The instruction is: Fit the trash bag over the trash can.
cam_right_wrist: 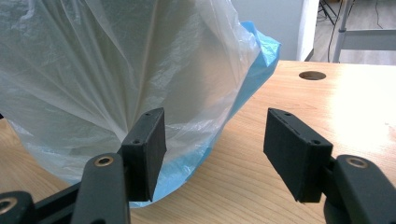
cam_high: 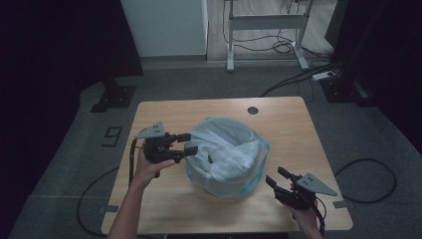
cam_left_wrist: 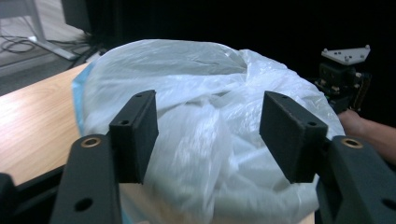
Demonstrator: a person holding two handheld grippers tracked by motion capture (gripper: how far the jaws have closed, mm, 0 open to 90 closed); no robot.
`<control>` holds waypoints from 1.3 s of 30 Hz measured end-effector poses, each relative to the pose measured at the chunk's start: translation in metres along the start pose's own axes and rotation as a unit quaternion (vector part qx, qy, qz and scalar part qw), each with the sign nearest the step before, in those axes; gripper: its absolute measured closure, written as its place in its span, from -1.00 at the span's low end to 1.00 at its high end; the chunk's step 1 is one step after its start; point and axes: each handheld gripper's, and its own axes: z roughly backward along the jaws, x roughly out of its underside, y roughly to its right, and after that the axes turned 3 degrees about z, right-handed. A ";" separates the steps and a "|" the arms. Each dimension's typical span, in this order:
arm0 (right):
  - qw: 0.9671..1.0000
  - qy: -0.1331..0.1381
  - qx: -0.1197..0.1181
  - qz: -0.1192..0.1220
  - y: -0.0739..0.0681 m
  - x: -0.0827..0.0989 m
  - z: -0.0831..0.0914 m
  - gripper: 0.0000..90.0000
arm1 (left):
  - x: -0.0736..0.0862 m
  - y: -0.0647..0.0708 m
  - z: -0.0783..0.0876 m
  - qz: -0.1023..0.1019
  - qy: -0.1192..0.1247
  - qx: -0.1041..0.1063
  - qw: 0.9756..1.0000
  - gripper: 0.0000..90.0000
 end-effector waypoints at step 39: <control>1.000 -0.011 0.008 0.004 -0.002 0.007 0.004 -0.14 | -0.047 0.003 -0.057 -0.064 -0.193 -0.007 0.979 0.18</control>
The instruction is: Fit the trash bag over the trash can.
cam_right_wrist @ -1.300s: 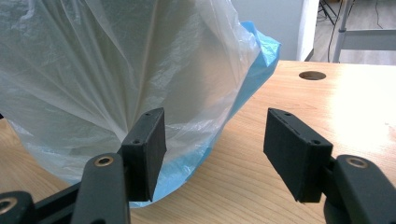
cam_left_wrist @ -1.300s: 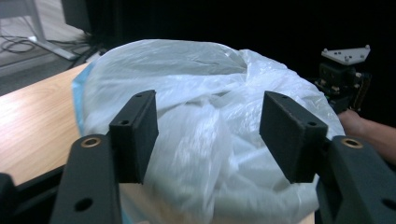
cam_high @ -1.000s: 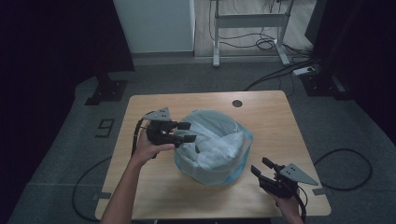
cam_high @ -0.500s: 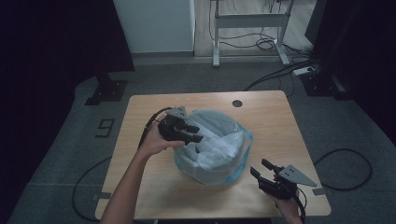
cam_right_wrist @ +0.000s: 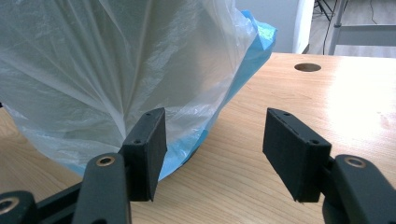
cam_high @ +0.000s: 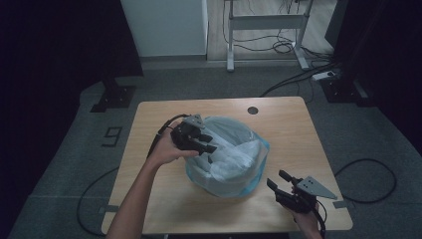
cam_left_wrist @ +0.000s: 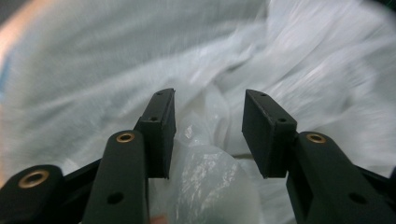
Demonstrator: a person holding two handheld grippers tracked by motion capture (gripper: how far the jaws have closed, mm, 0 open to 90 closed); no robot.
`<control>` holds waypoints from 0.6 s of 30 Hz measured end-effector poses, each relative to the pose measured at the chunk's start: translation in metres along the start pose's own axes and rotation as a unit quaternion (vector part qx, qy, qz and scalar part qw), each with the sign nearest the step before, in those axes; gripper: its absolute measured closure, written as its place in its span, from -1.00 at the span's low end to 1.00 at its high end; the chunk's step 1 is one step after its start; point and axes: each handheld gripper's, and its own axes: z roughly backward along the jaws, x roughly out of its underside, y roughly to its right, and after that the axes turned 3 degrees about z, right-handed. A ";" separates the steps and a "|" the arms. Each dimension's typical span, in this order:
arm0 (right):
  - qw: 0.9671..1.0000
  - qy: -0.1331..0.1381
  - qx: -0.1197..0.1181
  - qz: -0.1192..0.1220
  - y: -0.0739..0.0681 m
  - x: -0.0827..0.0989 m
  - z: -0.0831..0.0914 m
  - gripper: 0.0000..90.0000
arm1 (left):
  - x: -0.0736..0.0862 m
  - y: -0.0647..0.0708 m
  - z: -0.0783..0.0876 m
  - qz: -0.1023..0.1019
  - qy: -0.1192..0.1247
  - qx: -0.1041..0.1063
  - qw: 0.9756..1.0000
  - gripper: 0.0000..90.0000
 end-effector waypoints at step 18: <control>1.000 -0.002 0.000 0.004 -0.002 0.001 0.000 -0.14 | -0.040 0.023 -0.024 -0.037 0.008 0.027 0.999 0.10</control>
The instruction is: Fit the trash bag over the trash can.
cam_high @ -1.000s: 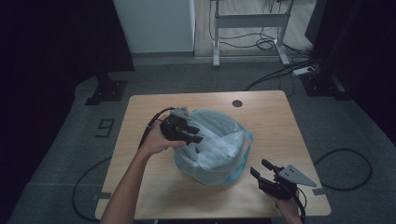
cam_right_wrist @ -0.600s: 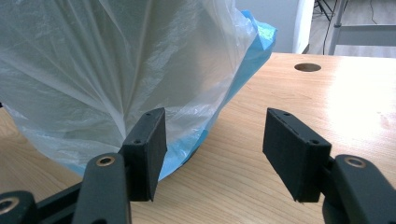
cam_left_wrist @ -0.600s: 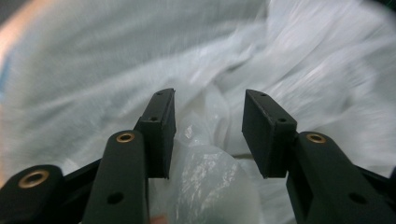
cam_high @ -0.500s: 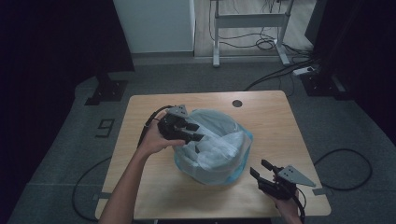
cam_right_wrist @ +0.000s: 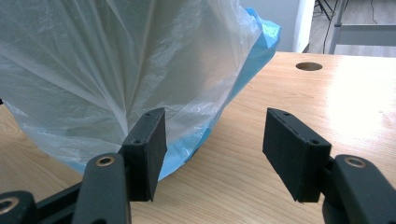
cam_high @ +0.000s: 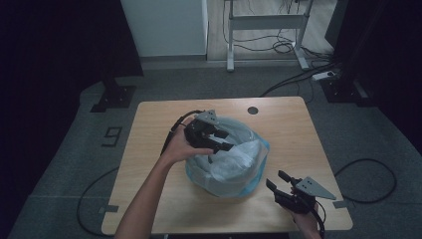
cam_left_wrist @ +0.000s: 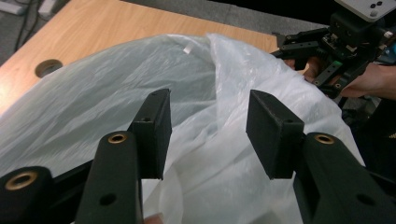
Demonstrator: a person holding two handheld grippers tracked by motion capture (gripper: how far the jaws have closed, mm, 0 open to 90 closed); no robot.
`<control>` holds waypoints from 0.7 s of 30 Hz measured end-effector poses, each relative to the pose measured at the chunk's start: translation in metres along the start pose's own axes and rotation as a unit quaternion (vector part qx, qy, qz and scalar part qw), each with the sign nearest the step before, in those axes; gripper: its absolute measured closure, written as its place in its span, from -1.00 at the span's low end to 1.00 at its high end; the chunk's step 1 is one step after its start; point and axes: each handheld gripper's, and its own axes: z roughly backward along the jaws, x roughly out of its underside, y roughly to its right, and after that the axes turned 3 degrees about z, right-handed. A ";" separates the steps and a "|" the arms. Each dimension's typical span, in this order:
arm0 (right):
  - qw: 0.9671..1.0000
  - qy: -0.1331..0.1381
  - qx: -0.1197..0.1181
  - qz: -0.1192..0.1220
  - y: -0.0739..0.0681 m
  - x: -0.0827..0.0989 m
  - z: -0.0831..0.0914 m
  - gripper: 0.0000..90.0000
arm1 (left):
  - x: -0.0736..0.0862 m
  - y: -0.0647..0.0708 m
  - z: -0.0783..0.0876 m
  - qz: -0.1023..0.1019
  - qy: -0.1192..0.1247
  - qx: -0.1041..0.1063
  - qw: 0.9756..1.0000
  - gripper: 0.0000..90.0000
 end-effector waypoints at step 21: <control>1.000 -0.003 0.002 -0.002 0.000 0.000 0.000 -0.14 | -0.013 0.011 -0.048 -0.036 -0.126 0.001 0.991 0.21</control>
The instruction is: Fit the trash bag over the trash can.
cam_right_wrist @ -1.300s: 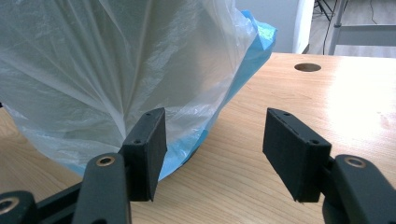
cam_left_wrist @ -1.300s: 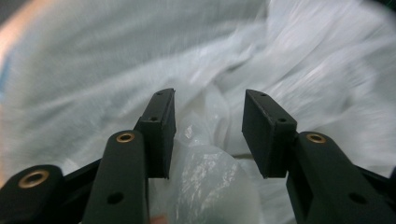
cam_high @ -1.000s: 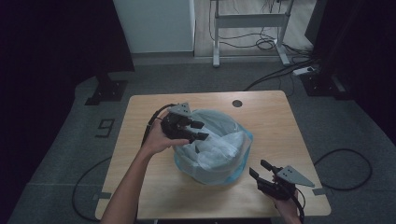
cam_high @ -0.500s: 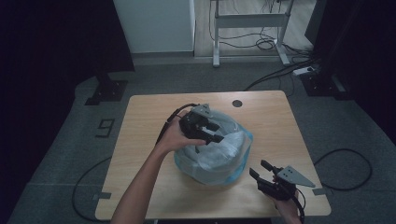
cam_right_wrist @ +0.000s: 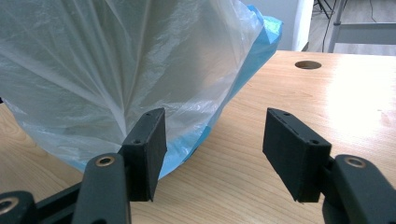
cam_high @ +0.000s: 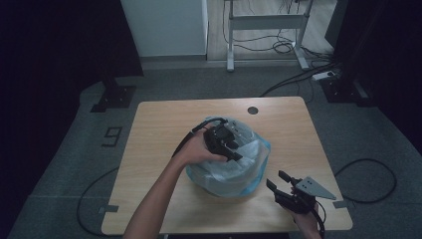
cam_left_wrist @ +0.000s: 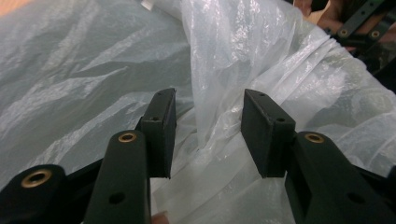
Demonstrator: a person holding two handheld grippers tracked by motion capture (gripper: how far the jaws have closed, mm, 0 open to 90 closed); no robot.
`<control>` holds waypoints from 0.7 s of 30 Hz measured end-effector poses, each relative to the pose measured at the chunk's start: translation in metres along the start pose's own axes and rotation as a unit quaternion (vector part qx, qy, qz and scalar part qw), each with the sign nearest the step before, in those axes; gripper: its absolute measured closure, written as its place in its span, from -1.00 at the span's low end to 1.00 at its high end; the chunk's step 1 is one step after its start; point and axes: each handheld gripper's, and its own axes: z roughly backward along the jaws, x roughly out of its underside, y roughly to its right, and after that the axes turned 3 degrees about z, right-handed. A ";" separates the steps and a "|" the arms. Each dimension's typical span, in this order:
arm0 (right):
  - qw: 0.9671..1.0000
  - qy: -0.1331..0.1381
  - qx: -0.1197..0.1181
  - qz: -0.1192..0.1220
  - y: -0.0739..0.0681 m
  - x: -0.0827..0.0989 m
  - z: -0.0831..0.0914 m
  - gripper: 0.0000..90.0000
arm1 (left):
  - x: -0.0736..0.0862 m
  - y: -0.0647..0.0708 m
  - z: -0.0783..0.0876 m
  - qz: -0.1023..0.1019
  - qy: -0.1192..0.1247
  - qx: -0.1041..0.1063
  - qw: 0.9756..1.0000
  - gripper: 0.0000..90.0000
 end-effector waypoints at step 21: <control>1.000 -0.005 0.009 0.000 0.002 0.001 0.000 -0.15 | 0.042 -0.007 0.051 0.054 0.133 -0.057 0.988 -0.19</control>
